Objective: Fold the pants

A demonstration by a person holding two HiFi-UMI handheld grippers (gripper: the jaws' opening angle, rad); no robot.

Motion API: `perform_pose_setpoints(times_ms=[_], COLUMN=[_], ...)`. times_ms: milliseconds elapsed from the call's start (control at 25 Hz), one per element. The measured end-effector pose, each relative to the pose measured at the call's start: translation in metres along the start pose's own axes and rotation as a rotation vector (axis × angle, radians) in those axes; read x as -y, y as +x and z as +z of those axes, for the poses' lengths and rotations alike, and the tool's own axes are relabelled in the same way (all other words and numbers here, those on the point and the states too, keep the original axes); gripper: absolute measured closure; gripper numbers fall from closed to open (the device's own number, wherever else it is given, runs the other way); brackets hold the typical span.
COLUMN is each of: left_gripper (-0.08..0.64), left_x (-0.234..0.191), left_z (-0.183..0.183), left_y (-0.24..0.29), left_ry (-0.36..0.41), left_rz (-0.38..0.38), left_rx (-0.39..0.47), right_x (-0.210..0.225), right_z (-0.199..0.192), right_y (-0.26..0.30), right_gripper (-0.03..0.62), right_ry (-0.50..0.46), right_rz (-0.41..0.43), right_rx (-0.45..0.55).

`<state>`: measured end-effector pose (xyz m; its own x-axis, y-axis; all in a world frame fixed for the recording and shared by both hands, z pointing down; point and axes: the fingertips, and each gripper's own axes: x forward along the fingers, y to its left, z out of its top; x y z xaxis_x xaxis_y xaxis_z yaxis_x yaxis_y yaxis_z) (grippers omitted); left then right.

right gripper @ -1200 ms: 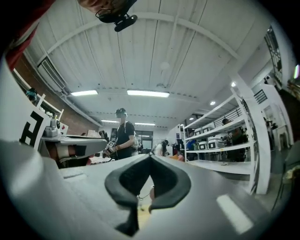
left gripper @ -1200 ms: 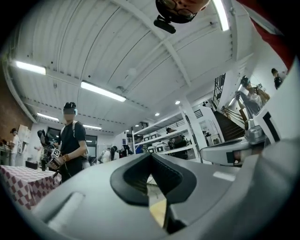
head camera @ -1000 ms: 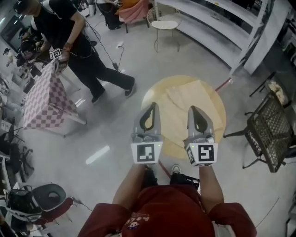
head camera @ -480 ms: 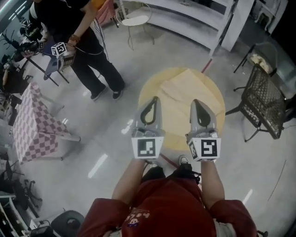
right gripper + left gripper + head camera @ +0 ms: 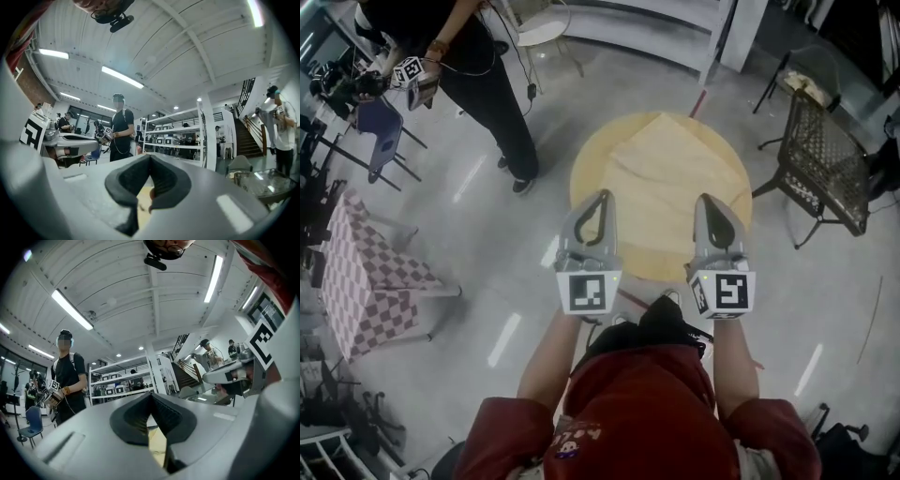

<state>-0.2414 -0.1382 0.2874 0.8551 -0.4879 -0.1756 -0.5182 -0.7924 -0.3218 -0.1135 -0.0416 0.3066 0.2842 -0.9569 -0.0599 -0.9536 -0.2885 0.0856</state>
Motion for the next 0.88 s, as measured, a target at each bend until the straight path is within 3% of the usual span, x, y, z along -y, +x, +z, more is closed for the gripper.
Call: perform_pose_setpoints(times_ms=[120, 240, 400, 520, 680, 880], left_gripper=[0.554, 0.554, 0.552, 0.498, 0.439, 0.377], left_x=[0.011, 0.026, 0.053, 0.076, 0.104, 0.136], left_z=[-0.016, -0.033, -0.08, -0.116, -0.165, -0.214], left_y=[-0.006, -0.008, -0.014, -0.02, -0.031, -0.043], left_ry=[0.008, 0.067, 0.134, 0.196, 0.292, 0.397], left_rz=[-0.035, -0.085, -0.19, -0.299, -0.469, -0.691], left_rx=[-0.033, -0.085, -0.247, -0.34, -0.446, -0.598], right_x=[0.002, 0.003, -0.001, -0.017, -0.039, -0.049], right_z=[-0.014, -0.033, -0.075, -0.107, -0.148, -0.213], right_y=[-0.008, -0.014, -0.019, -0.02, -0.023, -0.044], right_gripper=[0.592, 0.592, 0.592, 0.584, 0.52, 0.451], right_ry=[0.005, -0.005, -0.02, -0.084, -0.199, -0.361], right_rz=[-0.01, 0.009, 0.054, 0.117, 0.229, 0.392], right_rx=[-0.022, -0.064, -0.174, -0.253, -0.378, -0.613])
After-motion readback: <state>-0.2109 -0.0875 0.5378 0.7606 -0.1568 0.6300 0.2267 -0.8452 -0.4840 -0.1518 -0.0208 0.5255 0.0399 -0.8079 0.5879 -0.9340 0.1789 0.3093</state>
